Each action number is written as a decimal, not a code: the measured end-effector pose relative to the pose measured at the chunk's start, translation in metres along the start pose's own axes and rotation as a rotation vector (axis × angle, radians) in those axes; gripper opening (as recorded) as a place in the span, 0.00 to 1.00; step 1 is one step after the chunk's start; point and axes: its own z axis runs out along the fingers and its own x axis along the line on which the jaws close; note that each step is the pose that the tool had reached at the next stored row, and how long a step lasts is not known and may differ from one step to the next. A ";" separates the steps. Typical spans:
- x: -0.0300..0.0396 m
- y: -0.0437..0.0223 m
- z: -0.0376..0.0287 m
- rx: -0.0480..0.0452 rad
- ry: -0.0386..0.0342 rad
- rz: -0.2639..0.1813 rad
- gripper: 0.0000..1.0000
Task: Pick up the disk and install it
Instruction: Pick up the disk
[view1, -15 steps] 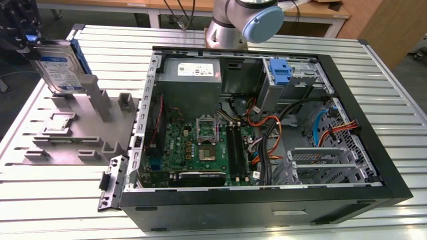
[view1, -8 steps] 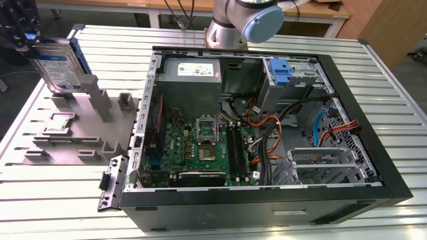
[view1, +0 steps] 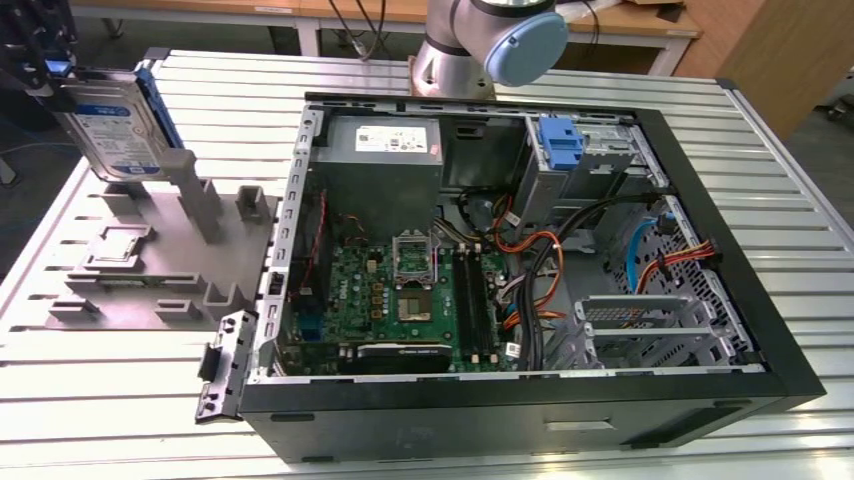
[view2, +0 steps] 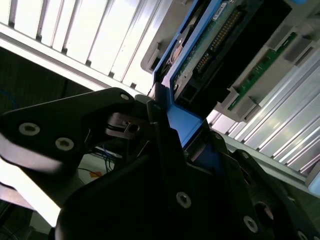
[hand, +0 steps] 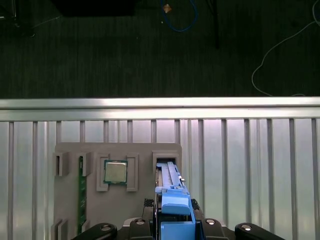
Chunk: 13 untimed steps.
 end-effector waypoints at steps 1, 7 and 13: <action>0.0000 0.0000 -0.0010 0.0000 0.0000 0.000 0.36; -0.0002 0.0001 -0.0059 0.0001 0.0000 0.000 0.36; -0.0003 0.0002 -0.0104 0.0000 -0.0001 0.000 0.36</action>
